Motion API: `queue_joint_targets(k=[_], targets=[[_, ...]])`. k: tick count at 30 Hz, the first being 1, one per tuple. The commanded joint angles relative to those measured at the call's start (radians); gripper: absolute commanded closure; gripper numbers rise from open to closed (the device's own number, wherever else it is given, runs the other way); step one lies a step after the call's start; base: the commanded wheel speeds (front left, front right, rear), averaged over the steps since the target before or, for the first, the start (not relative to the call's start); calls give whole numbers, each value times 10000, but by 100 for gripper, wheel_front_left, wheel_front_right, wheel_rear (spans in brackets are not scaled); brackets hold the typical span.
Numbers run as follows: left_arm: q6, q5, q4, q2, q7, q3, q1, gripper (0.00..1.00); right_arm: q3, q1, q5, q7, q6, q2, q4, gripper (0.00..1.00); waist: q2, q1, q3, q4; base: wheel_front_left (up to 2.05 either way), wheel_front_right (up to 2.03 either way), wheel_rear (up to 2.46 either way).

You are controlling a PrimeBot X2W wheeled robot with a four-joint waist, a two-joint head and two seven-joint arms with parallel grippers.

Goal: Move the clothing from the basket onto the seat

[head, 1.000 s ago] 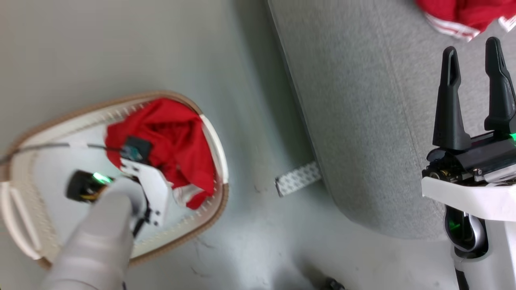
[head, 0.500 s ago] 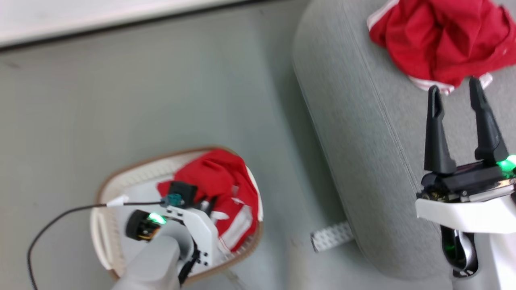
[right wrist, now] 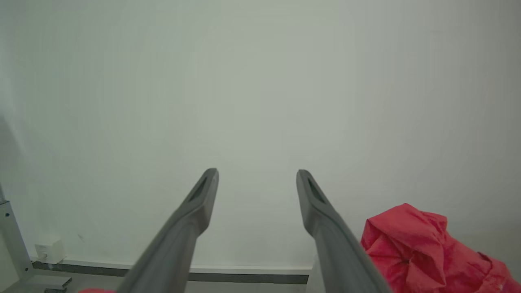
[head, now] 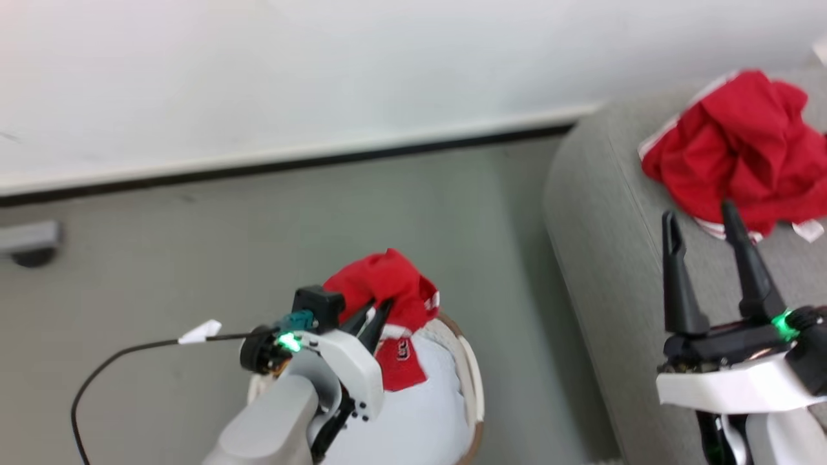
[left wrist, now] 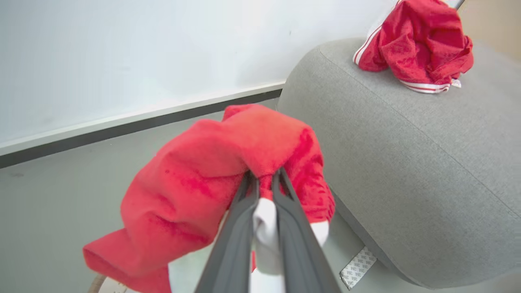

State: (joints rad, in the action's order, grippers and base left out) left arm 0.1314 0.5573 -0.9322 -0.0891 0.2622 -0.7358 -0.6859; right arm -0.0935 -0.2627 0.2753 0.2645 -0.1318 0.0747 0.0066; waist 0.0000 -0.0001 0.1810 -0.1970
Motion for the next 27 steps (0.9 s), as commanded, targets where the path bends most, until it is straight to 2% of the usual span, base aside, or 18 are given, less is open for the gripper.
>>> queue_joint_targets(k=[1, 9, 16, 27], targets=[[-17, 21, 234, -162, 23, 45, 112, 100, -47, 210, 58, -4, 22, 80, 81, 0, 0, 1, -622, 527, 0, 0, 0], [-17, -228, 1781, -480, 21, 443, 351, 100, -473, 810, 268, -4, 22, 24, 413, 0, 0, 1, -1485, 993, 0, 0, 0], [-90, -235, 2977, -632, 22, 703, 447, 100, -943, 1084, 365, -4, 22, 11, 702, 0, 0, 1, -1822, 1319, 0, 0, 0], [-529, -105, 5117, -907, -480, 693, 648, 100, -1708, 1131, 488, -5, 22, 95, 1168, 0, 0, 1, -2033, 1673, 0, 0, 0]])
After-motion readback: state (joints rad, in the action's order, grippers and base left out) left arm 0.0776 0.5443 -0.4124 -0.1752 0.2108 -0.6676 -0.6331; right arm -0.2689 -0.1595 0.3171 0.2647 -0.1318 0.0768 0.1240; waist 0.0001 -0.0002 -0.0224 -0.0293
